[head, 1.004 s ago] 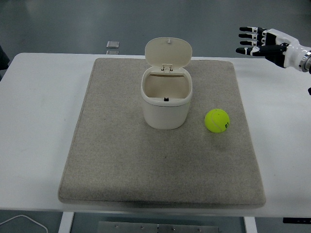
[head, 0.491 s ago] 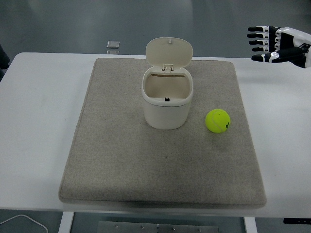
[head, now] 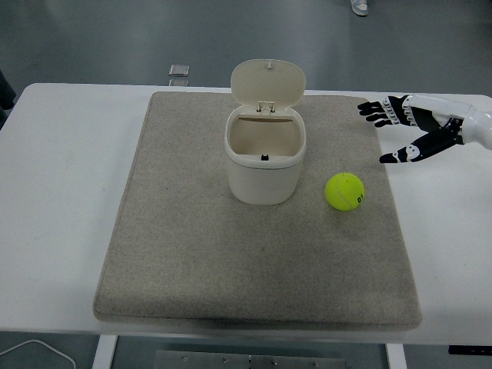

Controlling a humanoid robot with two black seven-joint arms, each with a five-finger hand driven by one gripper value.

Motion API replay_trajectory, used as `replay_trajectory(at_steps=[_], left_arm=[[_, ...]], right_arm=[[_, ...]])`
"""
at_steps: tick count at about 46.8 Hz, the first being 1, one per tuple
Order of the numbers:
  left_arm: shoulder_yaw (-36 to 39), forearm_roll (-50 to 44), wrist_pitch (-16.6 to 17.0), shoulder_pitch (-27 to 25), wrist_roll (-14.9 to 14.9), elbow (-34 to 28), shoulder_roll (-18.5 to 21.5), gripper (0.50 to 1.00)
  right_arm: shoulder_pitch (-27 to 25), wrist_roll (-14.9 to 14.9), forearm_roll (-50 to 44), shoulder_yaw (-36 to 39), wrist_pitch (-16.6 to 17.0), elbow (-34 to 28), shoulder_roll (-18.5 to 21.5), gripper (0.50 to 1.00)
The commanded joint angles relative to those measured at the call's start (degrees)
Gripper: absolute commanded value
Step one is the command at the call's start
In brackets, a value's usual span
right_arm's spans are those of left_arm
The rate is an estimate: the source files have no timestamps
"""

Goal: Pick up the tennis ball and place it in the box.

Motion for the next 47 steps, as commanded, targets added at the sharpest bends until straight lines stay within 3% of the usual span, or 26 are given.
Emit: replay_trajectory(at_steps=[1, 15, 47], left_arm=[[0.0, 0.0, 0.0, 0.0, 0.0, 0.0, 0.0, 0.990], [0.0, 0.0, 0.0, 0.0, 0.0, 0.0, 0.0, 0.992], [0.0, 0.0, 0.0, 0.0, 0.0, 0.0, 0.0, 0.992]], right_arm=[[-0.2, 0.2, -4.2, -1.2, -3.2, 1.4, 0.1, 0.932], [-0.2, 1.5, -13.3, -7.5, -13.9, 3.7, 1.2, 0.932], [-1.2, 1.5, -15.4, -9.4, -17.0, 3.8, 4.7, 0.930]])
